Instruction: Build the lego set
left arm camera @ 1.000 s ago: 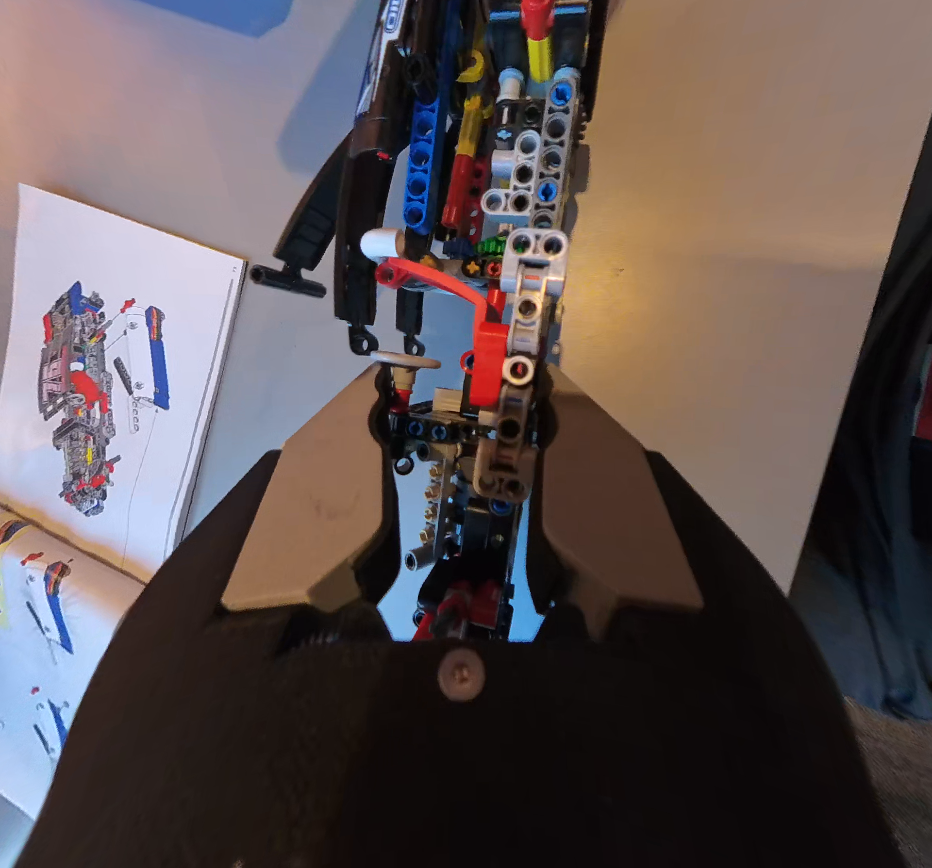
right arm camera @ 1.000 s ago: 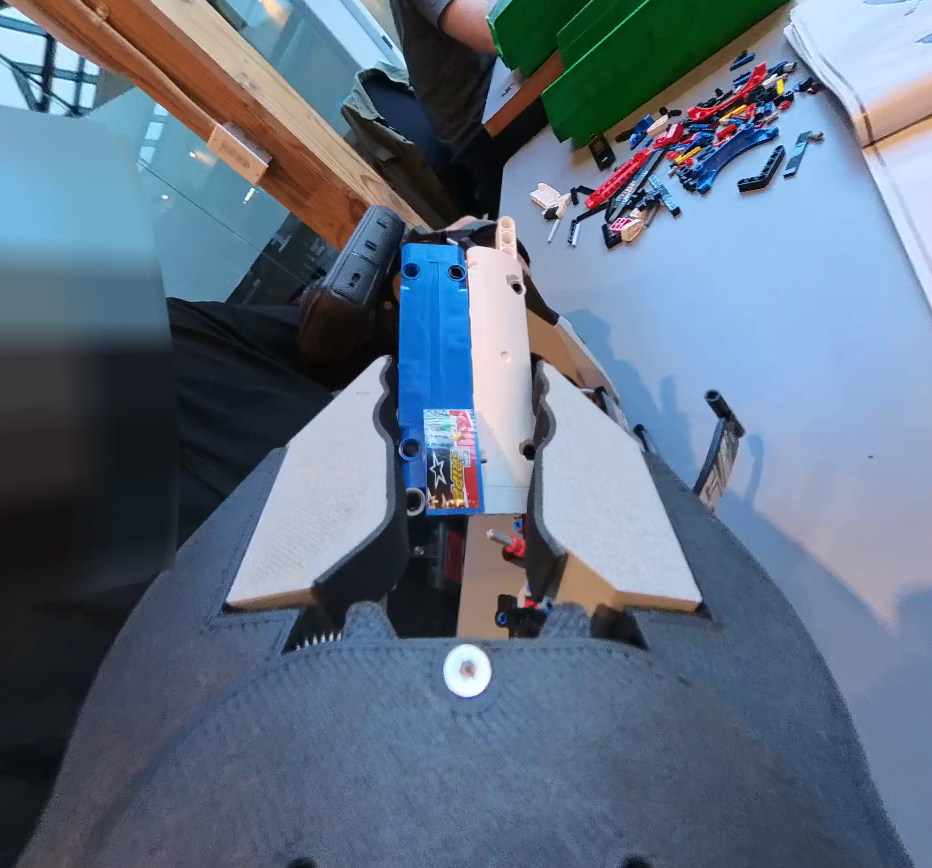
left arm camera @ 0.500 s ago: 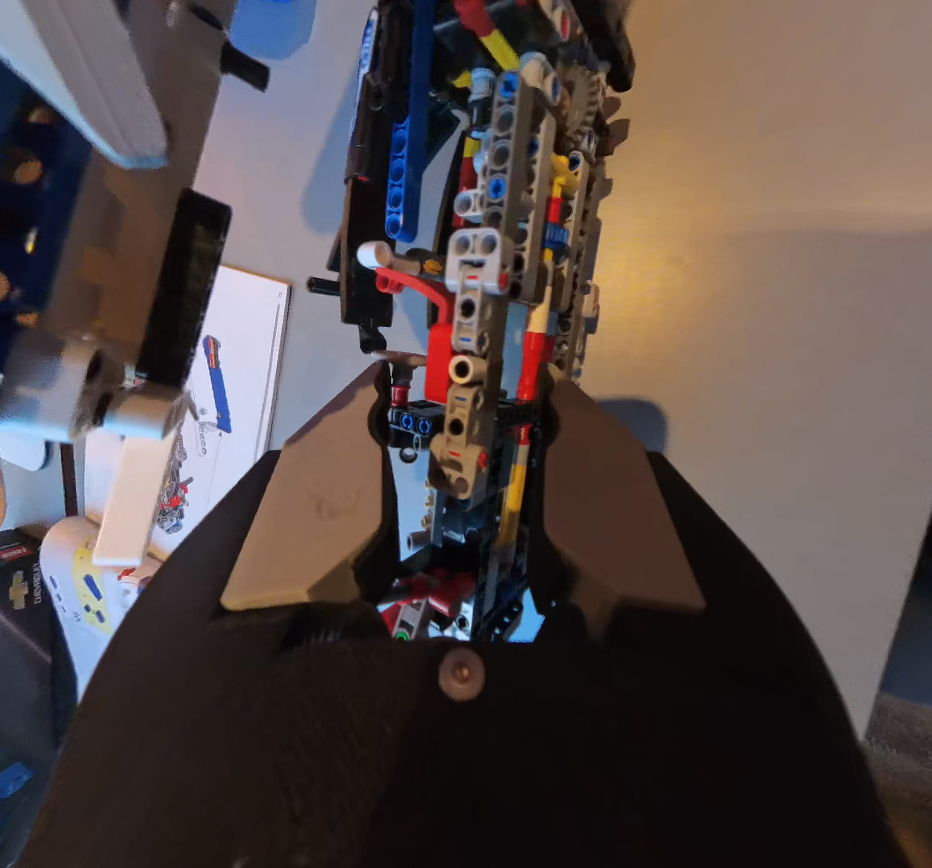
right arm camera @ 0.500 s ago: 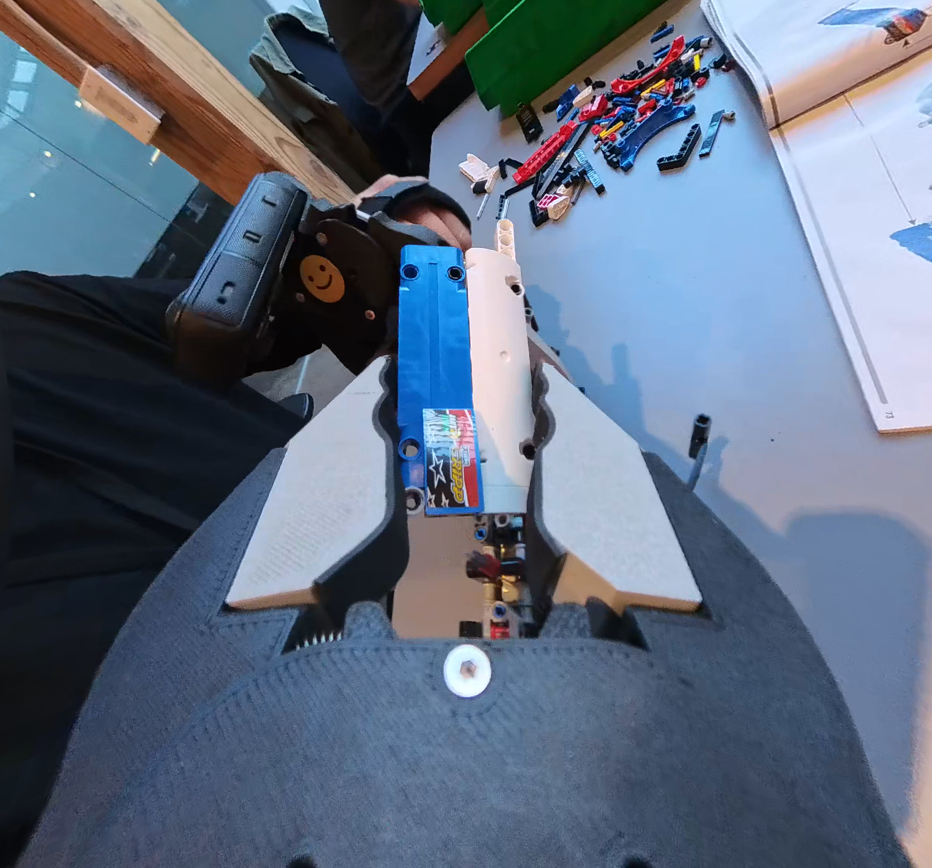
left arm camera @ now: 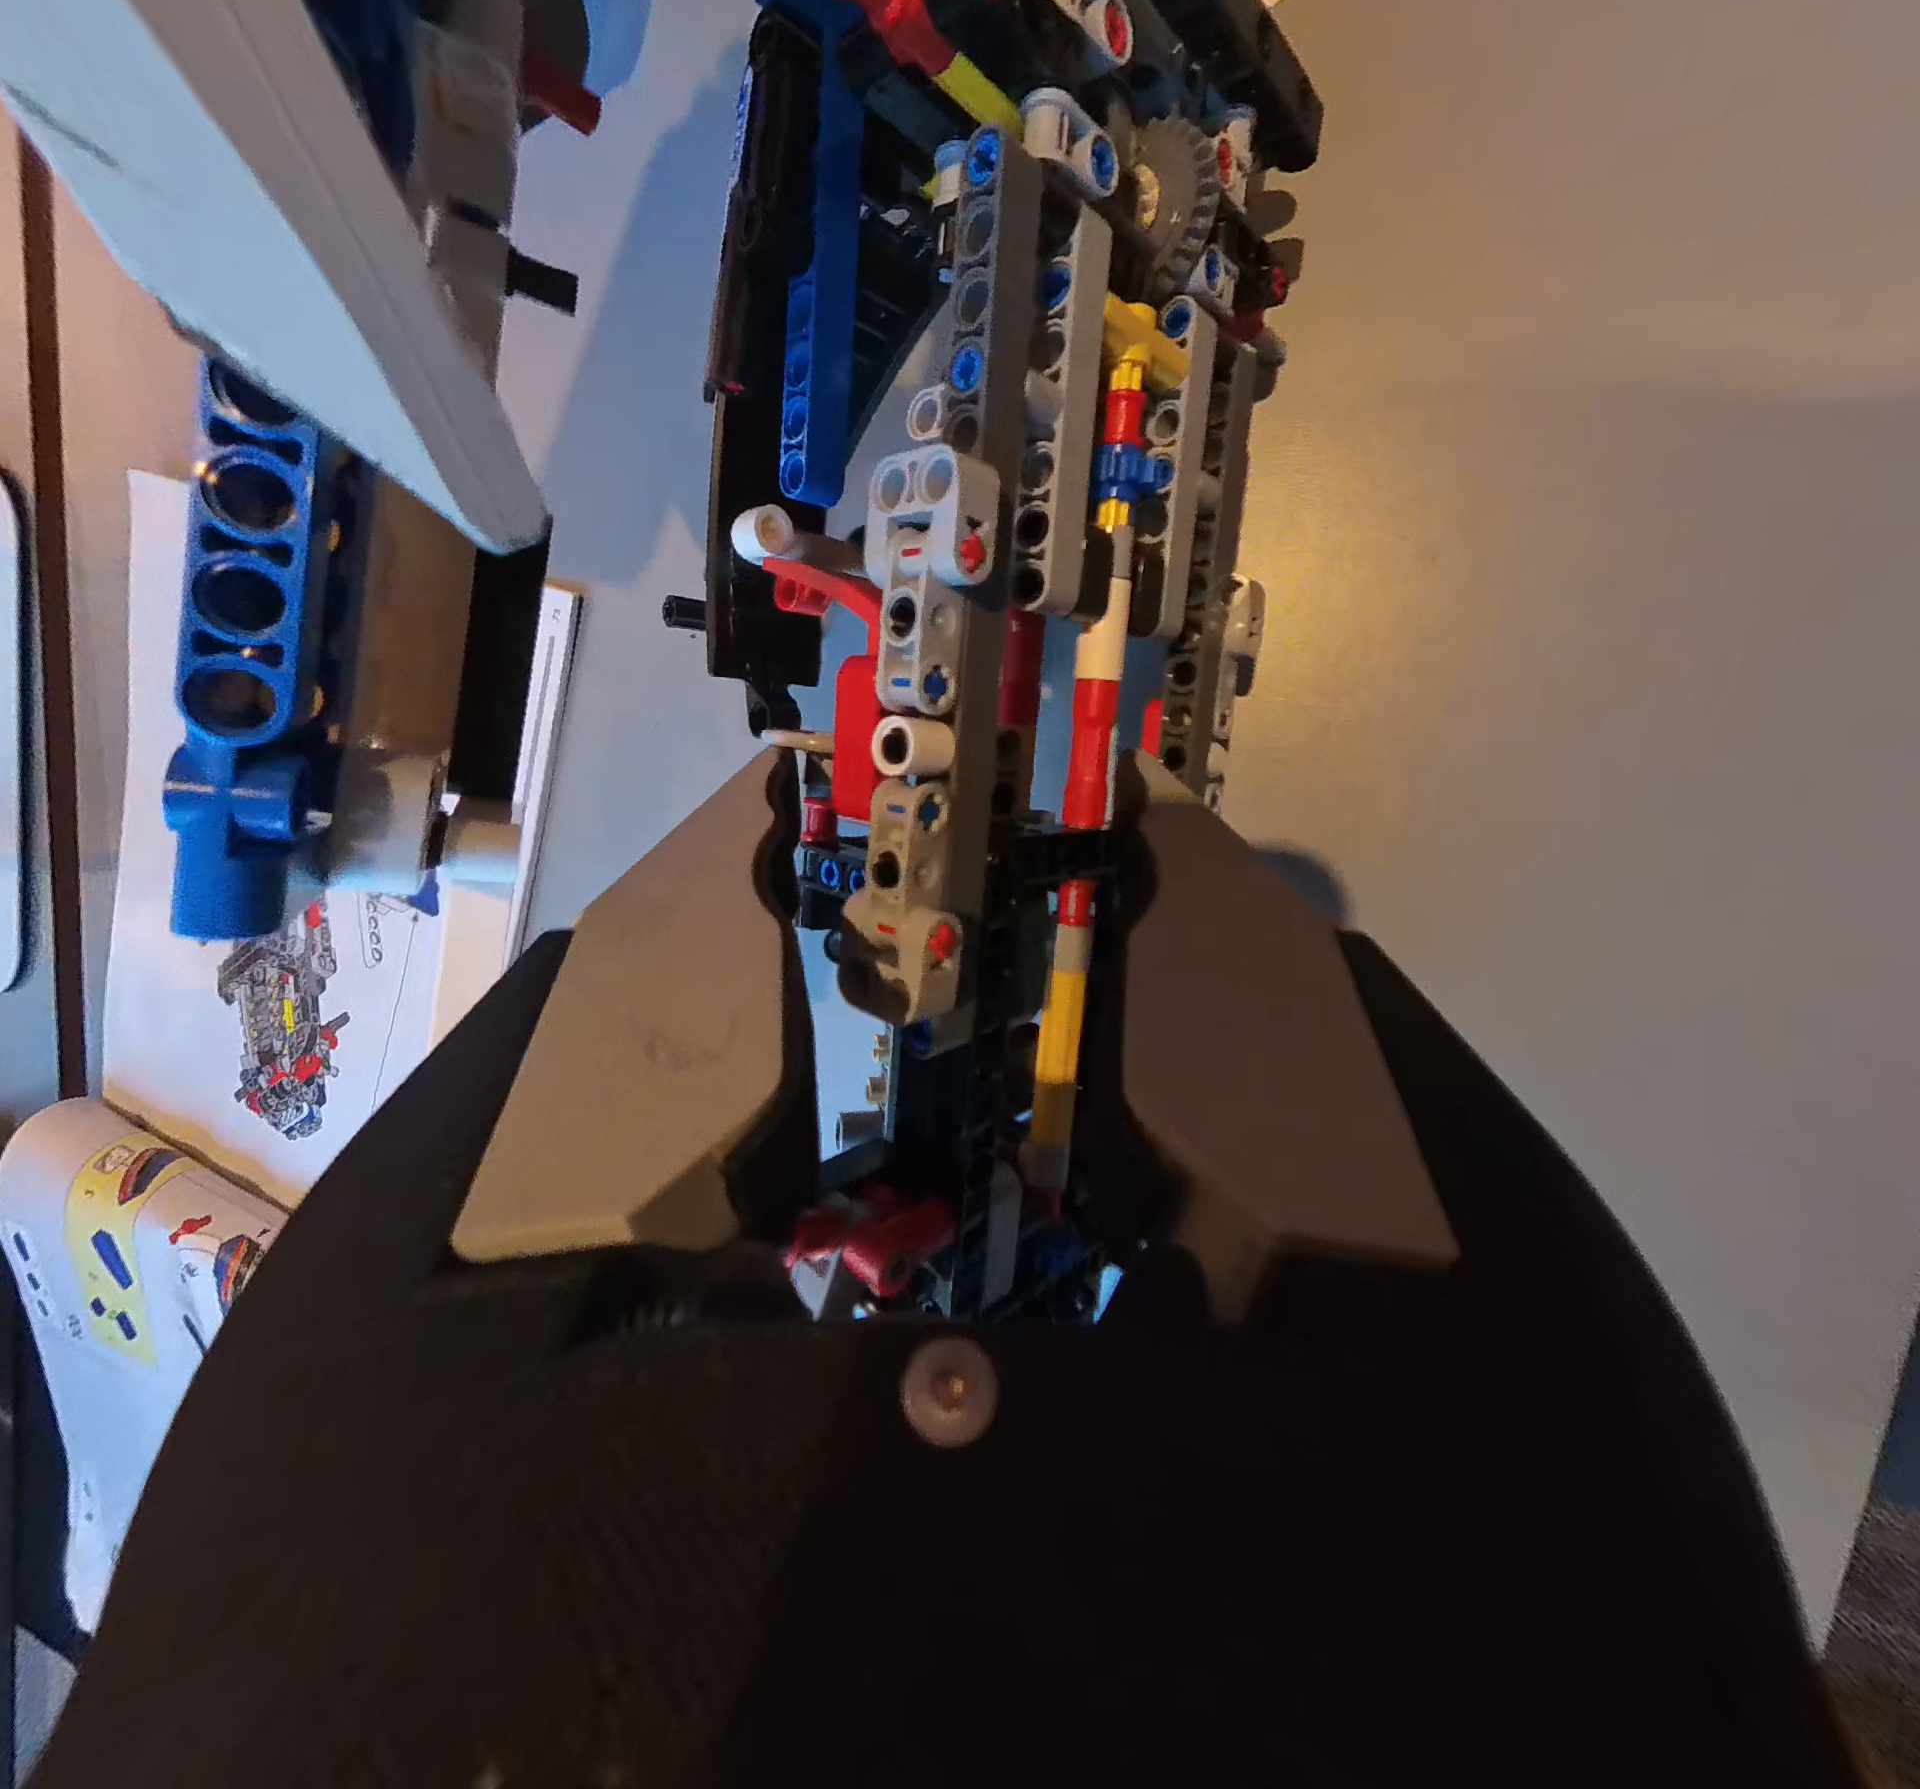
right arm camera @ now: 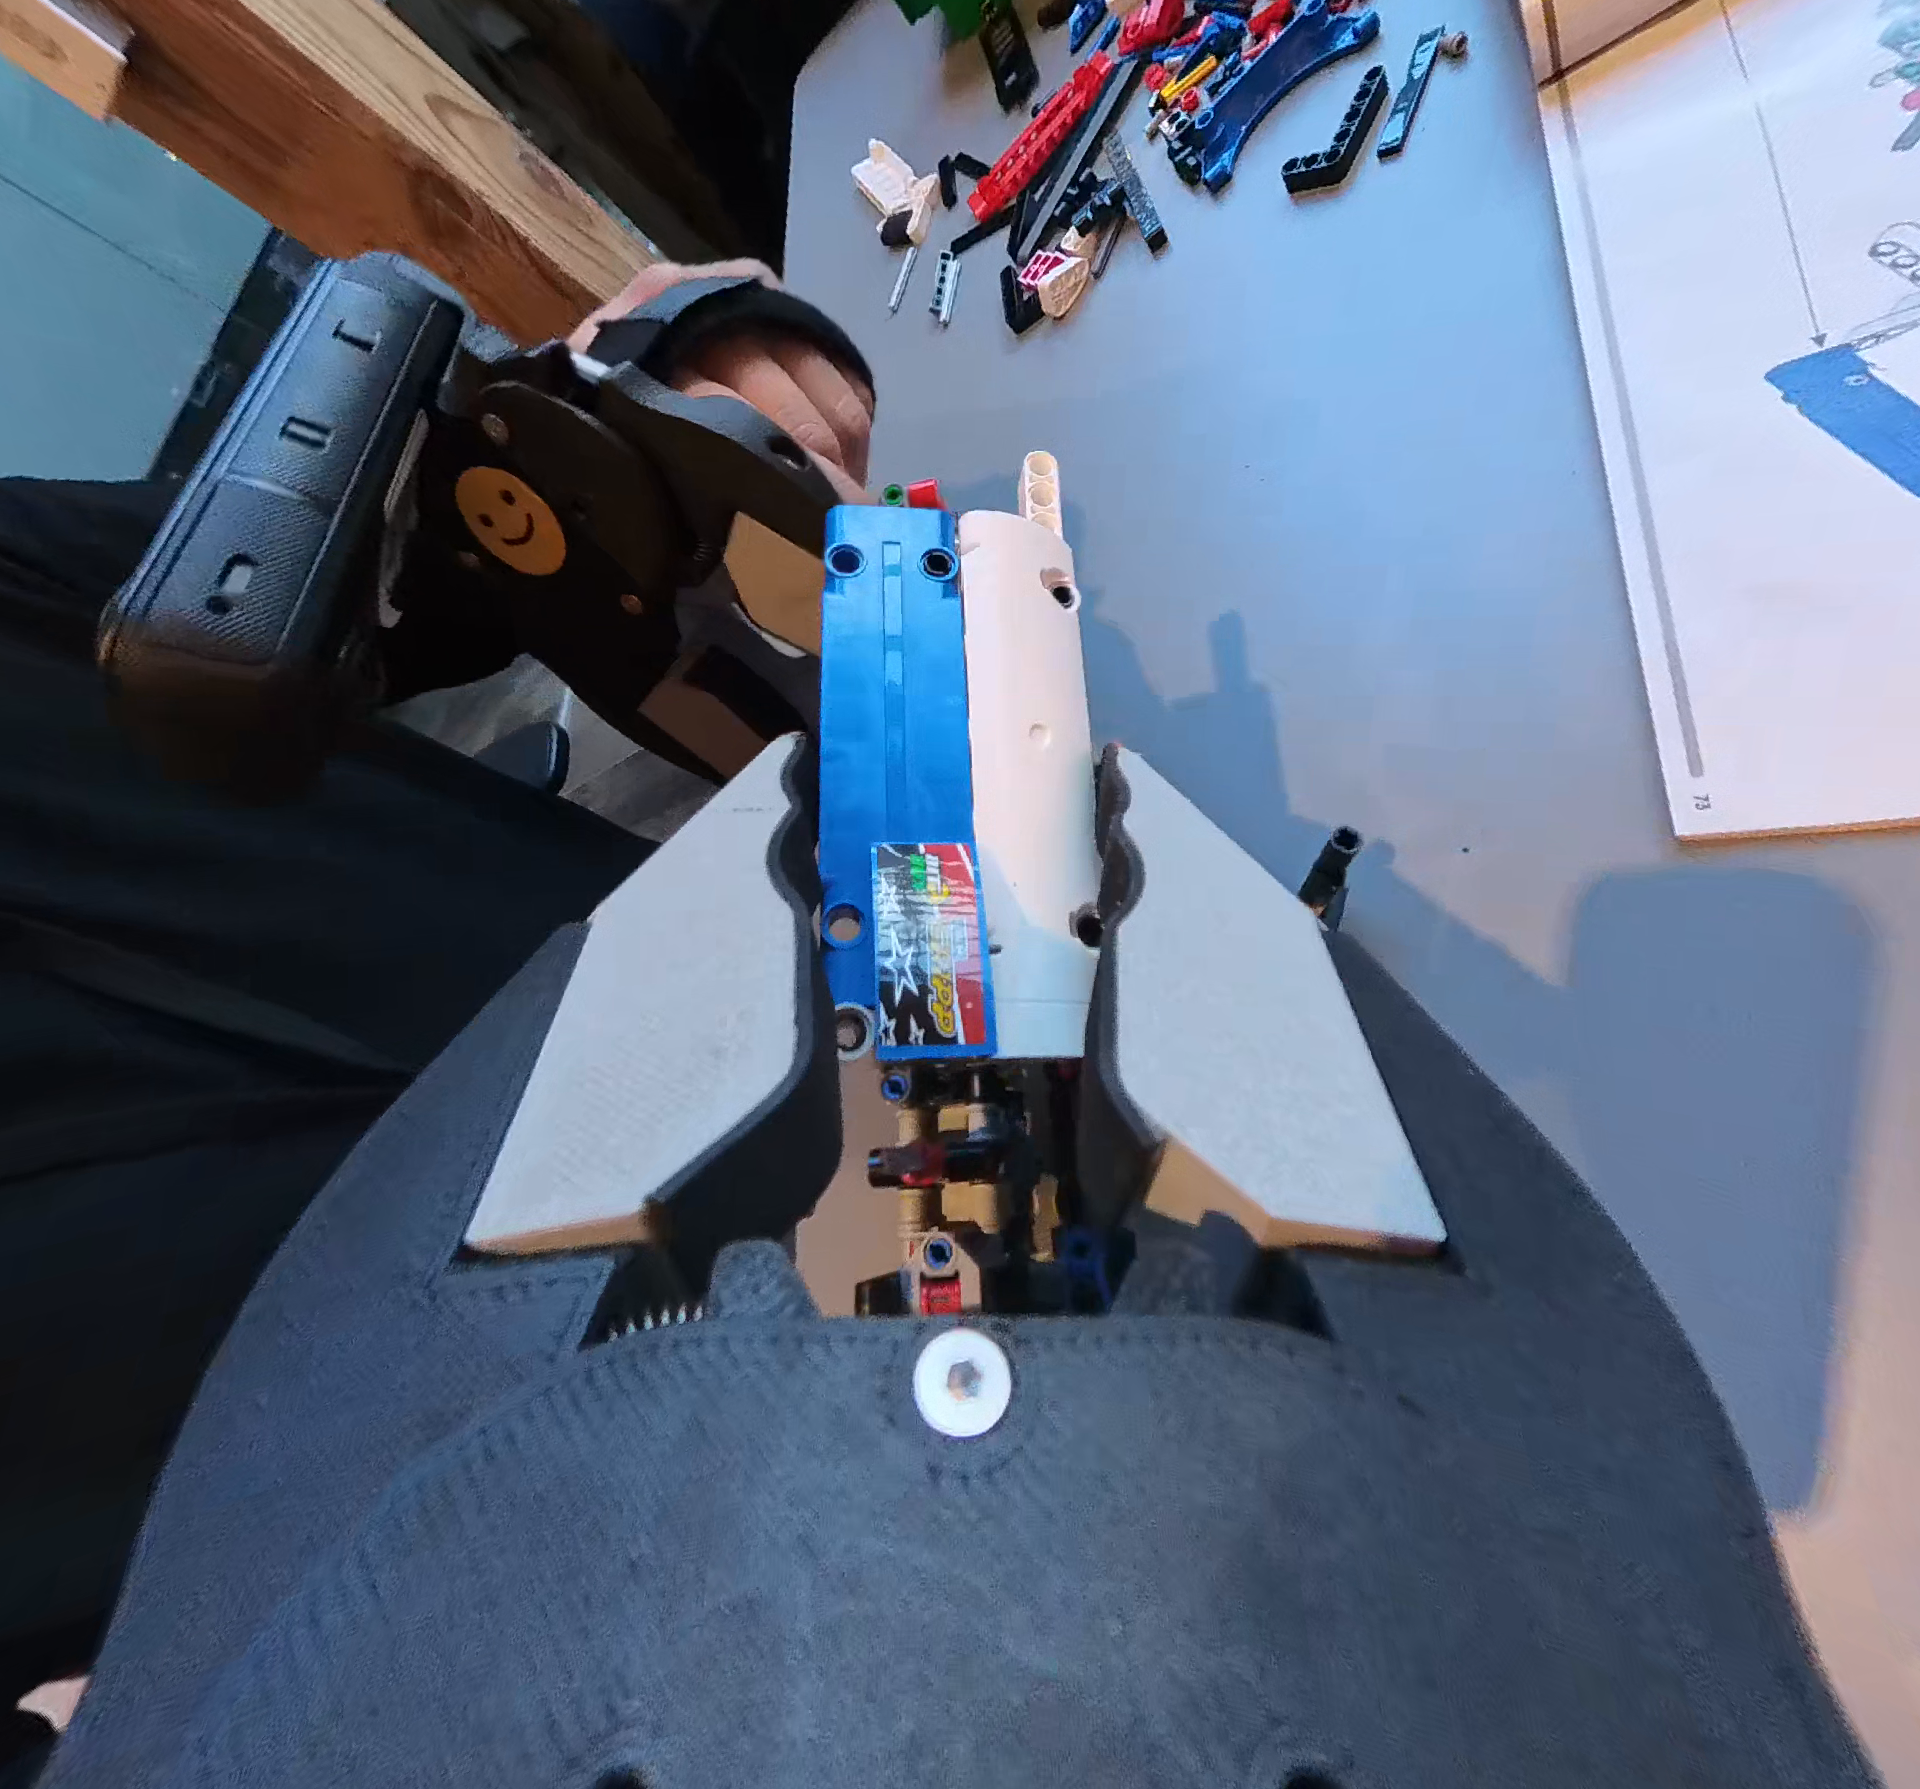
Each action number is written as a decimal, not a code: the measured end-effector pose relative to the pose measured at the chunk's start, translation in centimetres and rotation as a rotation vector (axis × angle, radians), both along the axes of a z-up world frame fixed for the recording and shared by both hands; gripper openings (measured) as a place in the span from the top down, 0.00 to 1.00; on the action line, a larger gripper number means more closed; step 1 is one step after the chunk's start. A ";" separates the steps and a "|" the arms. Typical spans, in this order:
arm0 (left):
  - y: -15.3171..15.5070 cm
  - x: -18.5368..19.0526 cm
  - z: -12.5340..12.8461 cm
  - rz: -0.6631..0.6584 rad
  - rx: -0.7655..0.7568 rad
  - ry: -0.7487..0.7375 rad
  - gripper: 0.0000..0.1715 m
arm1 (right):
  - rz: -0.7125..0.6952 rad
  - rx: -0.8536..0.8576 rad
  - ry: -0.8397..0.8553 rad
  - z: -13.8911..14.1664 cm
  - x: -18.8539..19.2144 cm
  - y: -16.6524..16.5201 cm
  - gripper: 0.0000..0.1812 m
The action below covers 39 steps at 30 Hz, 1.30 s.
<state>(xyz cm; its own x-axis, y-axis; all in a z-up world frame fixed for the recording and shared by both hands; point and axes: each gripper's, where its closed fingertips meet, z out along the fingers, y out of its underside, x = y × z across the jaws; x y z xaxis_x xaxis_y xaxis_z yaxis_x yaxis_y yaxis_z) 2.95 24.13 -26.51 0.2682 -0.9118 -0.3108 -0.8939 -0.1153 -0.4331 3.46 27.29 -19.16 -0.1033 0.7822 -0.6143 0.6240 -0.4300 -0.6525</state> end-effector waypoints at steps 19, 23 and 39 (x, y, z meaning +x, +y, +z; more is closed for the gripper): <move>0.5 1.0 1.3 -0.019 0.297 -0.034 0.61 | 0.029 -0.016 0.002 -1.9 0.0 -0.3 0.72; -0.8 1.6 2.2 -0.048 0.307 -0.071 0.61 | 0.039 -0.028 0.000 -1.9 -0.1 -0.2 0.72; 4.8 -2.4 7.7 0.021 -0.383 -0.554 0.71 | 0.076 -0.138 -0.047 -3.0 -0.4 0.7 0.72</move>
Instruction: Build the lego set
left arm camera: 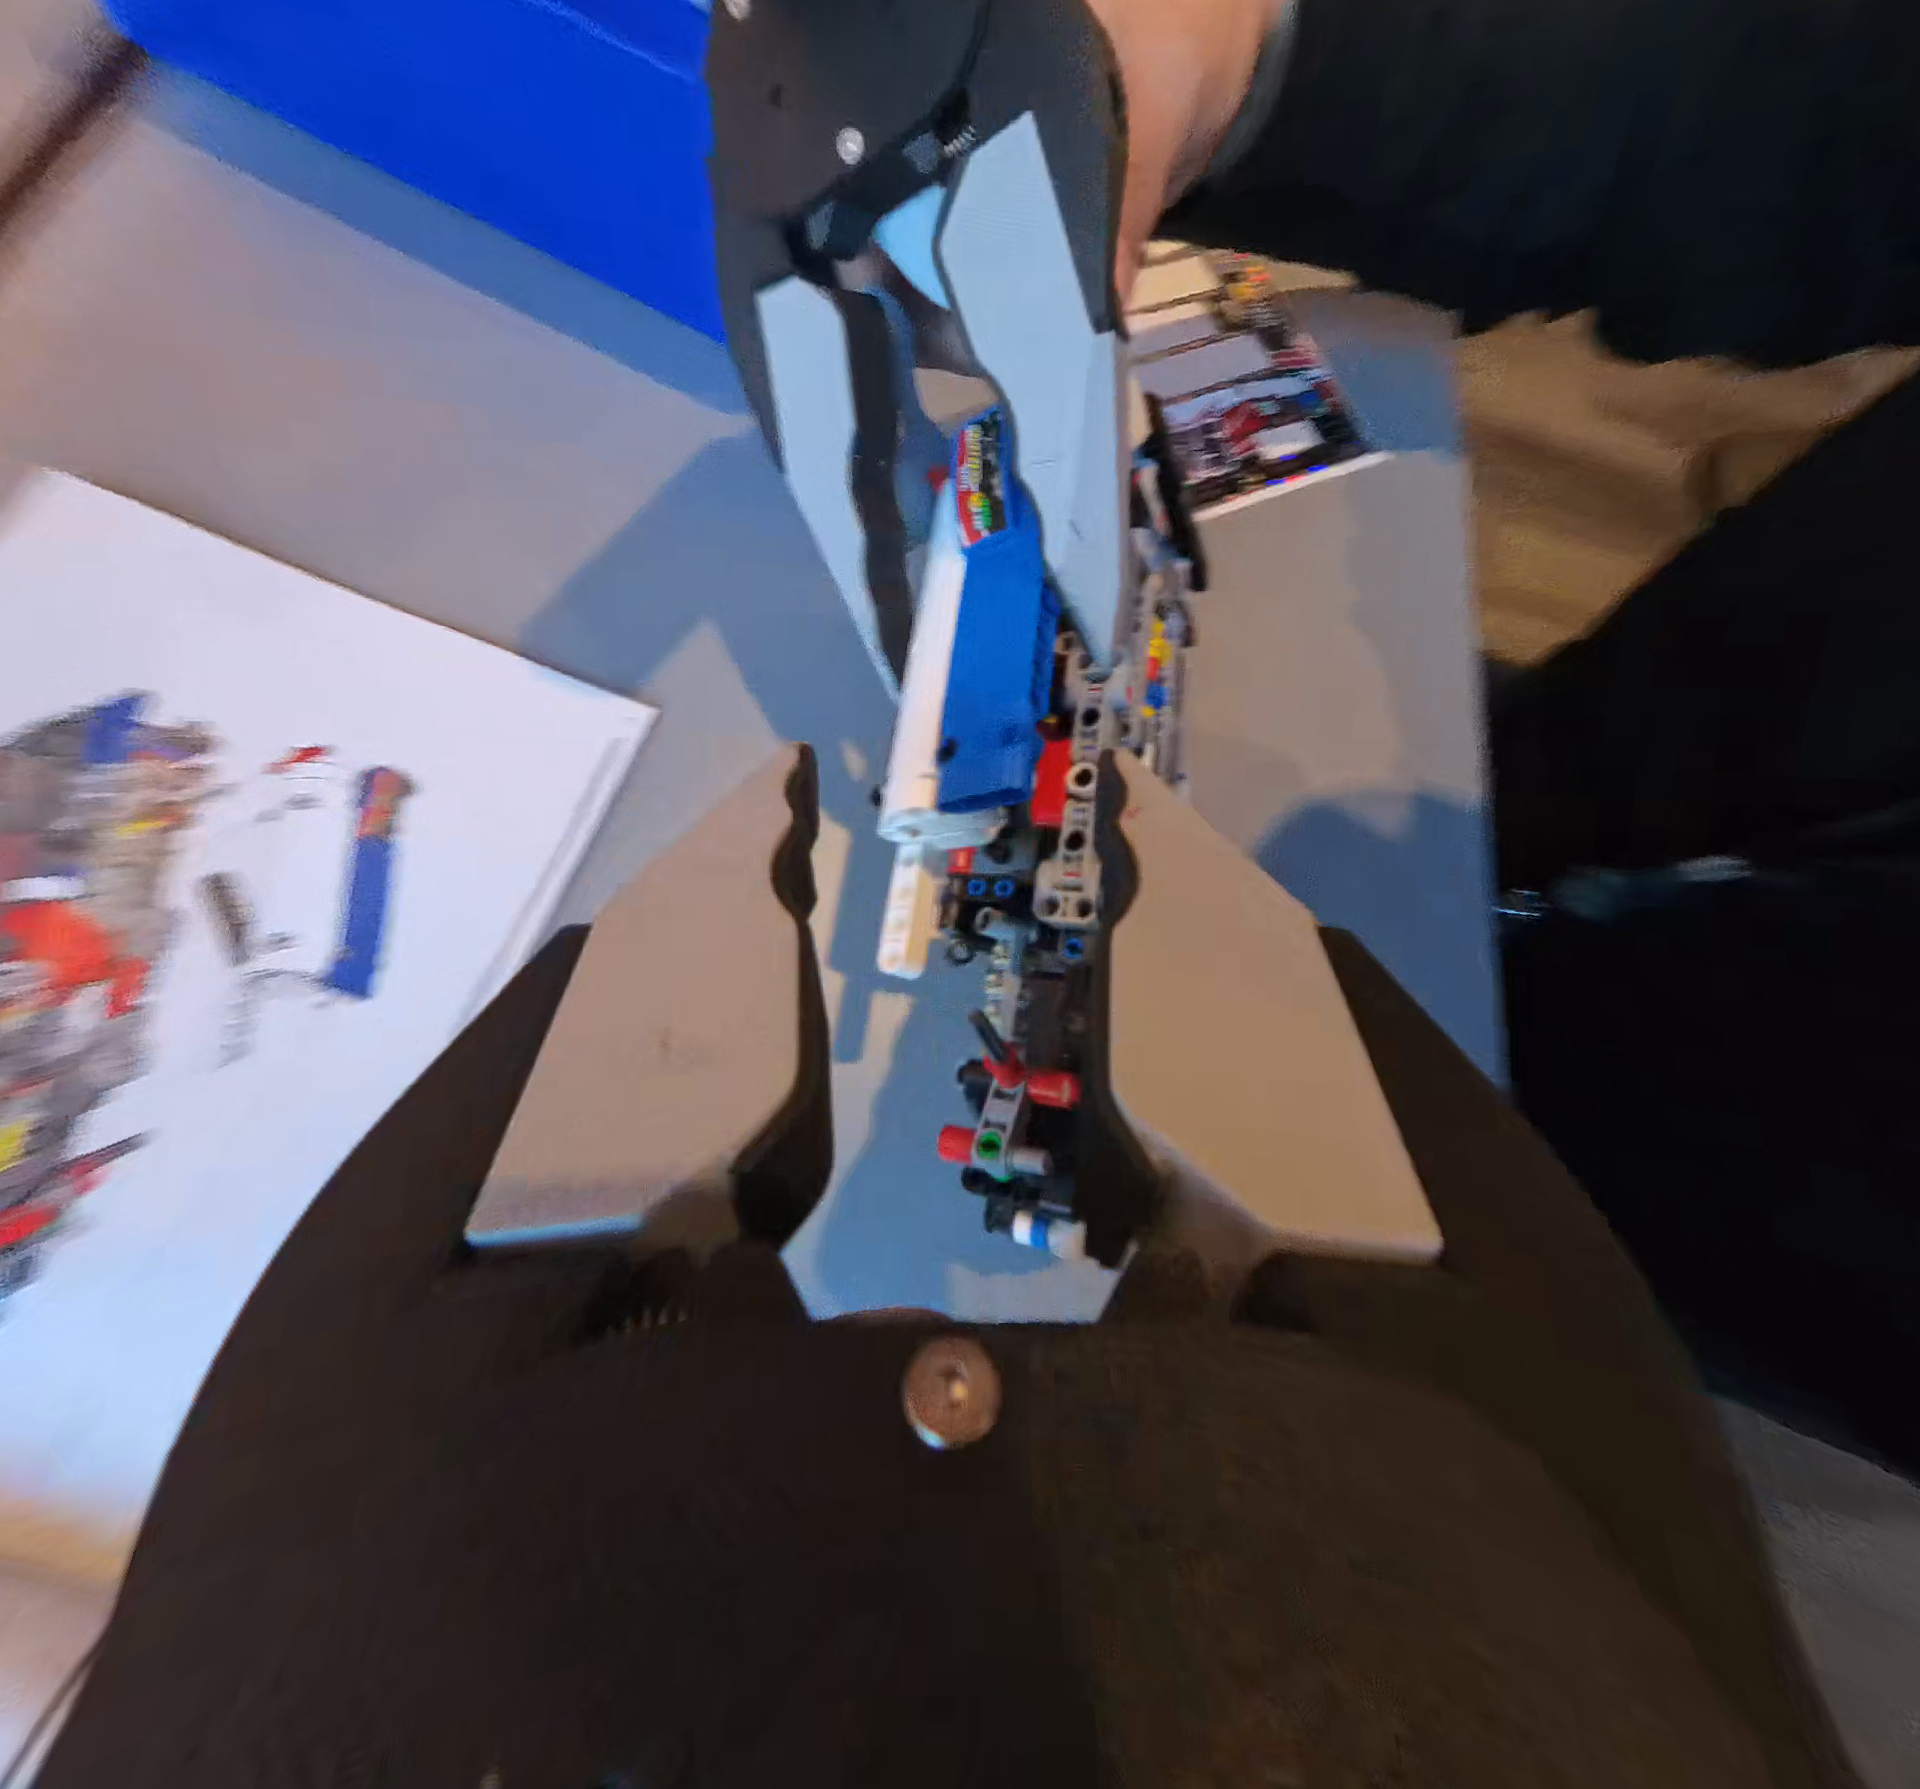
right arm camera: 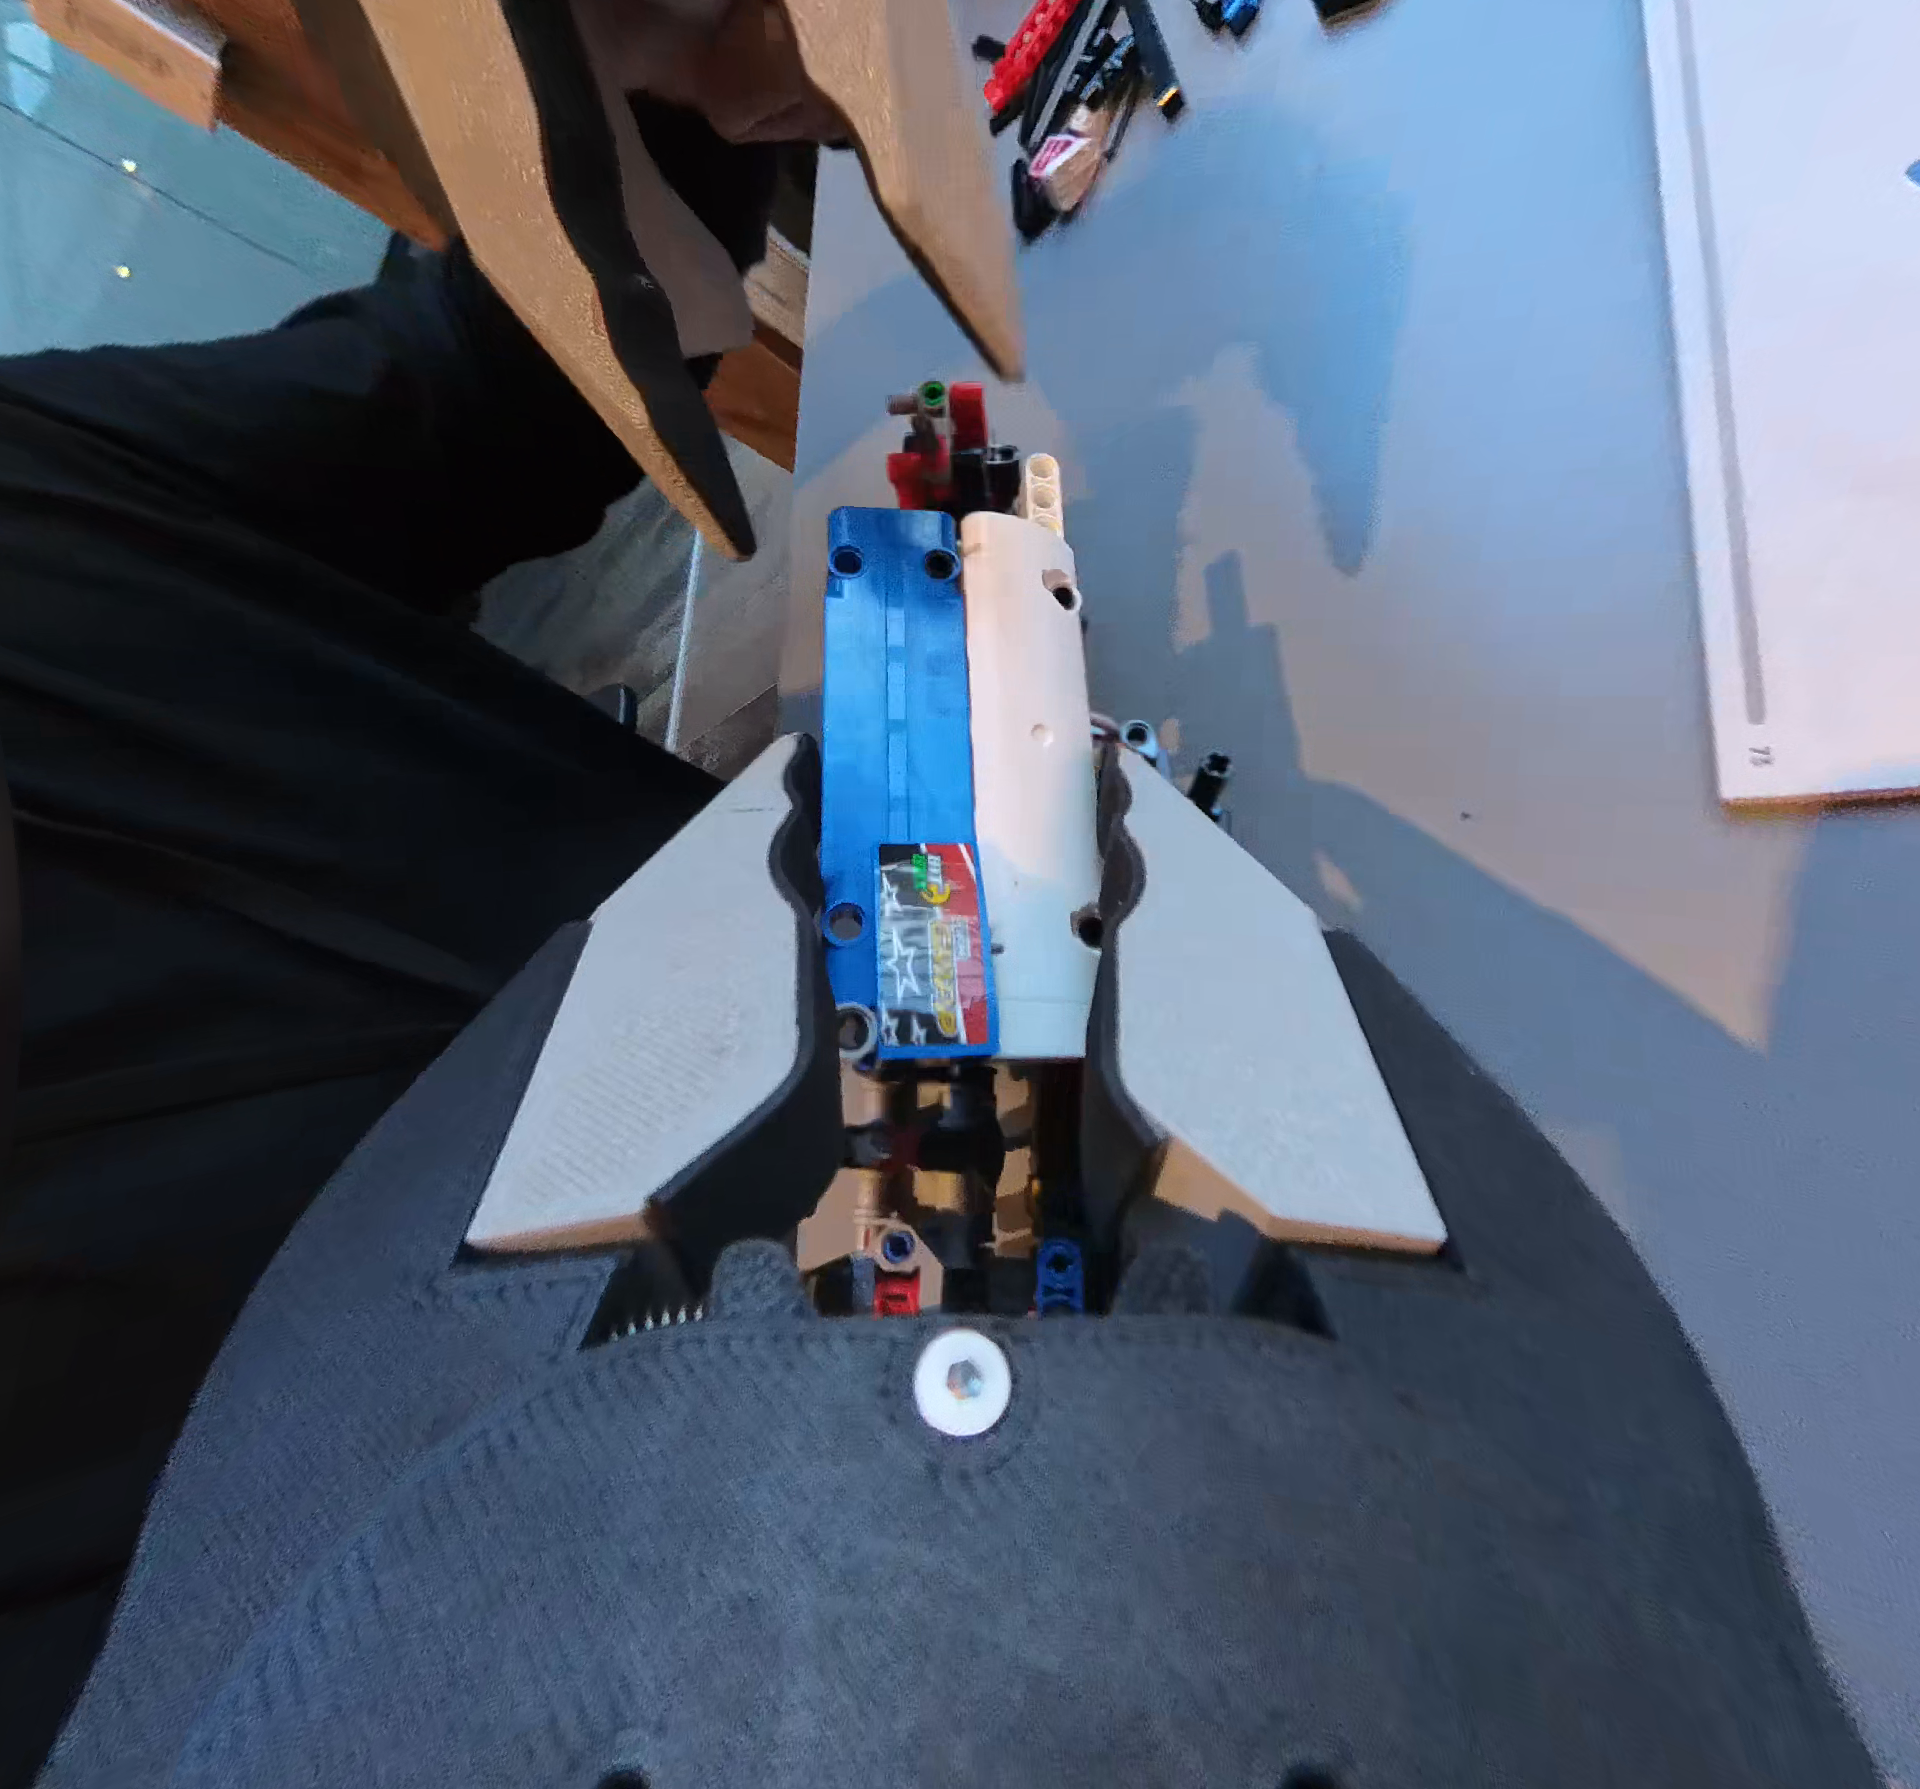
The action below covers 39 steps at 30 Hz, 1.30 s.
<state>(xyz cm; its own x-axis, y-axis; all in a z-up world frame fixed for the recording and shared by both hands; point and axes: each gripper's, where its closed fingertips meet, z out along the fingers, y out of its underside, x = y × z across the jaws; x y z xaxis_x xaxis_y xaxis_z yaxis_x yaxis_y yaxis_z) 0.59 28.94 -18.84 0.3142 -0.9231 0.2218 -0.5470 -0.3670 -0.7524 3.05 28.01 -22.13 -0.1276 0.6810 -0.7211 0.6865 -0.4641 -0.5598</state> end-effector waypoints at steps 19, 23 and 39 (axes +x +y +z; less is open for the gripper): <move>0.5 1.4 -2.0 -0.132 -0.292 -0.076 0.76 | 0.001 -0.080 0.089 1.3 -0.8 1.4 0.72; 0.0 1.6 -1.5 -0.130 -0.315 -0.112 0.76 | 0.005 -0.085 0.111 2.0 -0.4 1.1 0.72; 0.0 1.1 -0.9 -0.051 -0.087 -0.069 0.98 | -0.112 0.008 0.243 4.0 1.1 3.4 0.92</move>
